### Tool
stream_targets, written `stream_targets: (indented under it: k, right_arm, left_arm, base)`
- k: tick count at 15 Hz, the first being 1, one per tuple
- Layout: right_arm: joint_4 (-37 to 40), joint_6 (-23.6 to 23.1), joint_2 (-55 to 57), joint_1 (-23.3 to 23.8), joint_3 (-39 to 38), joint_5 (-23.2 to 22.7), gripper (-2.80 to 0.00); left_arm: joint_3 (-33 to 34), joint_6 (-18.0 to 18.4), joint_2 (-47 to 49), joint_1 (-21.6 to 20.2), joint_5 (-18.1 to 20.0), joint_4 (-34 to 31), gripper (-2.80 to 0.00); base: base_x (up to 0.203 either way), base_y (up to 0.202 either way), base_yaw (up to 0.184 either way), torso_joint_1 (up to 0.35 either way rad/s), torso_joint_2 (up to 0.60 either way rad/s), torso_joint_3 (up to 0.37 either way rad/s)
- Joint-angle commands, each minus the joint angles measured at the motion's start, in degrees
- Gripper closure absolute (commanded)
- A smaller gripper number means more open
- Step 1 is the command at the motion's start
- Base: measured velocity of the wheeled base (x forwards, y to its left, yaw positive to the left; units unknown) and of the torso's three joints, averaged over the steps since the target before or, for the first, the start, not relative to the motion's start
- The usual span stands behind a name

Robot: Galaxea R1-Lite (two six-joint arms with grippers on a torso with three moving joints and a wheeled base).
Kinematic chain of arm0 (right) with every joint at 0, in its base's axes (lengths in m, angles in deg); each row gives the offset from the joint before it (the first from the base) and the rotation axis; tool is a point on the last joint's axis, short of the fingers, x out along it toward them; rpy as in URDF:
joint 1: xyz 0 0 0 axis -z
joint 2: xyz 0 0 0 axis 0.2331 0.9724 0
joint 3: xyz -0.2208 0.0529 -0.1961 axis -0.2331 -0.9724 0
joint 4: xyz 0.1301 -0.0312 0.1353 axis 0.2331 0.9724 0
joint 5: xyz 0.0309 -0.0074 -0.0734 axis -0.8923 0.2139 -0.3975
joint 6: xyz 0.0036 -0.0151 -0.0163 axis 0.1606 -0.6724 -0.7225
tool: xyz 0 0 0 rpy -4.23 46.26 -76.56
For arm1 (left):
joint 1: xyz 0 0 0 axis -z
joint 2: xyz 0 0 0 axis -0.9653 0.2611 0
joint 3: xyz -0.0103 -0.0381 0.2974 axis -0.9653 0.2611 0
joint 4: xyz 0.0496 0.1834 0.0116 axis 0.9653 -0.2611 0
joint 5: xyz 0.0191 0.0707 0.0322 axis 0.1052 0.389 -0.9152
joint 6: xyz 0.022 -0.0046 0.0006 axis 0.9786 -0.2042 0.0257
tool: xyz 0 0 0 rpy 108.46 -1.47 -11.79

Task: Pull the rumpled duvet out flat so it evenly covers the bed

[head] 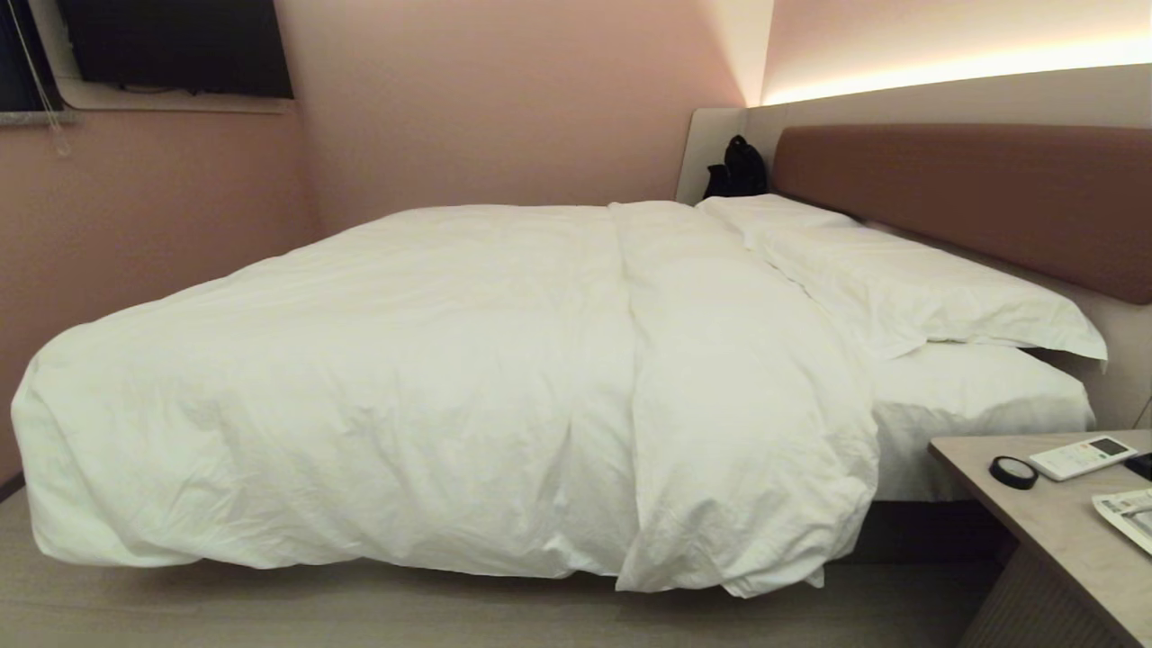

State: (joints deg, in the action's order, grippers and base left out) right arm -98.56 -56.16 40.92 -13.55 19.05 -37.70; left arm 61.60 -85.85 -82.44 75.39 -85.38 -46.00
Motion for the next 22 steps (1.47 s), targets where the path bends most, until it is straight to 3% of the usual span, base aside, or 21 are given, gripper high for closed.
stream_targets:
  k: [1,7,22]
  right_arm:
    - [1.6,-0.1,0.1,0.0,-0.2,-1.2,0.00]
    - [10.6,0.7,0.0,0.0,-0.2,-1.3,0.00]
    - [10.5,3.6,0.0,0.0,-0.1,-0.9,0.00]
  left_arm:
    - [0.0,0.0,0.1,0.0,0.0,0.0,0.00]
    - [0.0,0.0,0.0,0.0,0.0,0.0,0.00]
    - [0.0,0.0,0.0,0.0,0.0,0.0,0.00]
  base:
    - [0.000,0.000,0.000,0.000,0.00,0.000]
    - [0.000,0.000,0.000,0.000,0.00,0.000]
    - [0.000,0.000,0.000,0.000,0.00,0.000]
